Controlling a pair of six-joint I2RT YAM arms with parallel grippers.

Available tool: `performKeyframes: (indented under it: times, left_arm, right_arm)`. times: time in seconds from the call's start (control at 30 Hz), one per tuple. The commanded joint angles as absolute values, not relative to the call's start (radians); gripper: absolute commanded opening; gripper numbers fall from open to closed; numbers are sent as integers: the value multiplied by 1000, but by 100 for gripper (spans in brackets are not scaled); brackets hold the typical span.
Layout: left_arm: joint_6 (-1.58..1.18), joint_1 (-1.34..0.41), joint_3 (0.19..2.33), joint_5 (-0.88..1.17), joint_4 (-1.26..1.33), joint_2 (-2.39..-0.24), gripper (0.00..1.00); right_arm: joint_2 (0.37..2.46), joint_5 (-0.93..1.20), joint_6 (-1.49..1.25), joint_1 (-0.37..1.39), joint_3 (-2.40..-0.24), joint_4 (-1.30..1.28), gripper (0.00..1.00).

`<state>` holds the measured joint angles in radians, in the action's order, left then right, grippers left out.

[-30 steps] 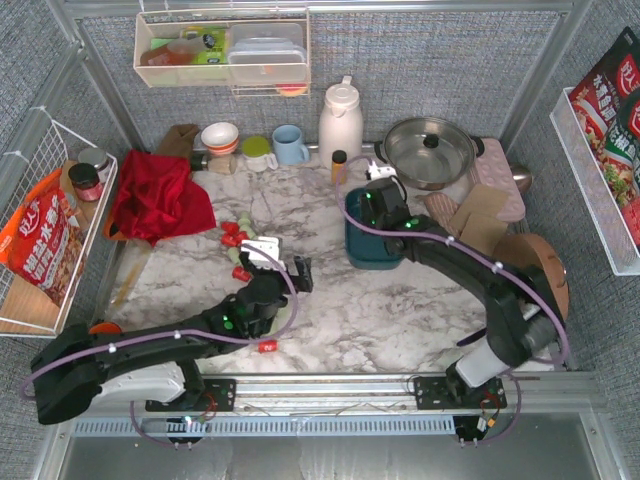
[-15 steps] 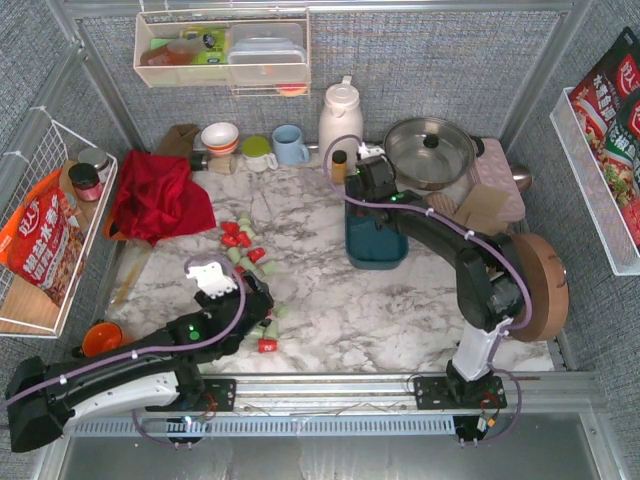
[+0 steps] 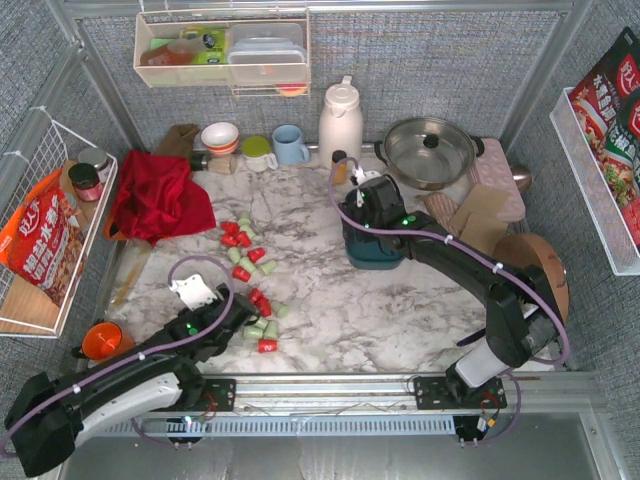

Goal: Mix the coffee capsules in the storage basket

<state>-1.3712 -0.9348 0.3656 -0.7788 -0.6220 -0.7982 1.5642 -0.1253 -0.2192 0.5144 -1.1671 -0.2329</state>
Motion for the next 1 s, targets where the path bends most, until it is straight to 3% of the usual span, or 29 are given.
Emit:
performKeyframes:
  times: [0.0, 0.43, 0.7, 0.97]
  left_arm:
    - [-1235, -864, 337, -664, -504, -788, 83]
    - [-1131, -769, 368, -593, -378, -968, 80]
    - [-1104, -768, 386, -560, -368, -1011, 64]
    - [-1097, -767, 394, -559, -413, -994, 58]
  right_arm:
    - [1540, -119, -226, 520, -1136, -225, 73]
    - [1559, -126, -210, 525, -1140, -250, 73]
    - [1541, -121, -203, 528, -1134, -252, 73]
    - [1555, -117, -200, 532, -1144, -262, 73]
